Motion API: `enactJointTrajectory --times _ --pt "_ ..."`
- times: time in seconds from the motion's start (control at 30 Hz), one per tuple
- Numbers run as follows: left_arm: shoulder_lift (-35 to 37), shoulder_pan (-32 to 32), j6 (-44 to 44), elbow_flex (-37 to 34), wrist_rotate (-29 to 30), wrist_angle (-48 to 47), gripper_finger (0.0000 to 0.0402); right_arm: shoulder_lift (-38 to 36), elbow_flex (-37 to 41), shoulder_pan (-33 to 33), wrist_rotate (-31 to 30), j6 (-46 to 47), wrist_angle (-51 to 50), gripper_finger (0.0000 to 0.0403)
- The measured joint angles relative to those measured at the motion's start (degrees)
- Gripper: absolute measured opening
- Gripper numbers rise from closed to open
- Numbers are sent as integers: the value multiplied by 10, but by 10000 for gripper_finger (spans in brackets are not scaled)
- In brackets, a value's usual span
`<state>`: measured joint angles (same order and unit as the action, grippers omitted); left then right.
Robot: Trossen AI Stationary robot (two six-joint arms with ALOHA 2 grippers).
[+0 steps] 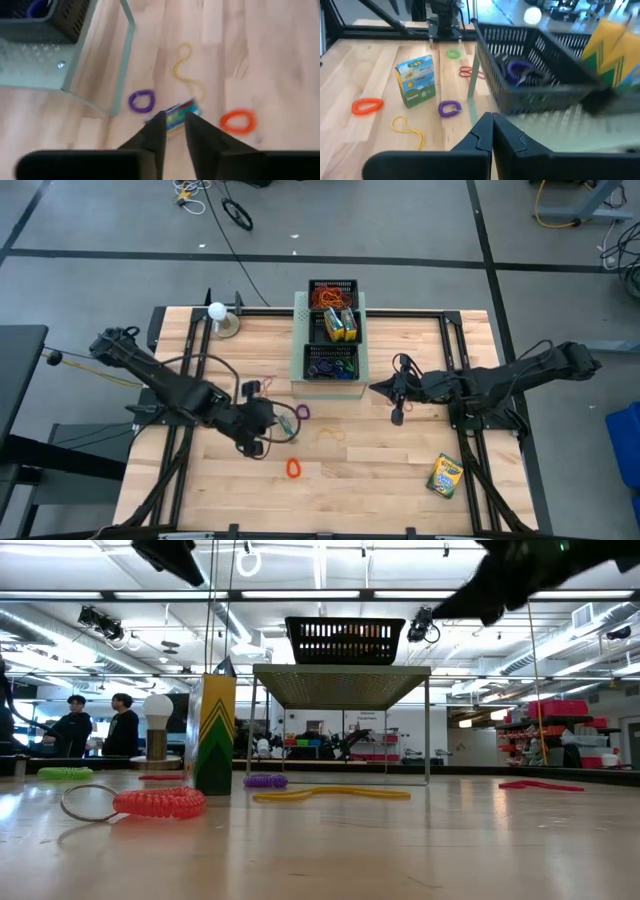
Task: Pick & Place Office Desk Supplies
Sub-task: Put the top yellow crayon box into the middle black bin on the shelf
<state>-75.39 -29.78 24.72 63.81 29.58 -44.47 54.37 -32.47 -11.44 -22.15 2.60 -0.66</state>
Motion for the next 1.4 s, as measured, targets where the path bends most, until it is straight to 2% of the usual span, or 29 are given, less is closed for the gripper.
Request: enactJointTrajectory --times 0.23,0.37,0.47,0.67,0.97,1.23,1.4 --pt "-3 -24 187 0 26 93 8 -5 57 0 -15 27 53 6" --pt "-9 -29 292 0 75 128 10 -10 76 0 -32 28 79 6" --pt "-14 -27 351 0 80 128 23 -13 77 0 -32 33 73 6" --pt "-41 -21 469 15 58 100 69 -20 77 -24 -33 45 36 6" --pt "-154 11 676 147 -31 -97 160 -19 78 -81 -51 58 -4 6" --pt "-219 45 880 193 -113 -112 269 -19 97 -94 -65 77 10 6" --pt "-240 72 931 193 -133 -118 304 -18 98 -100 -92 133 15 6"
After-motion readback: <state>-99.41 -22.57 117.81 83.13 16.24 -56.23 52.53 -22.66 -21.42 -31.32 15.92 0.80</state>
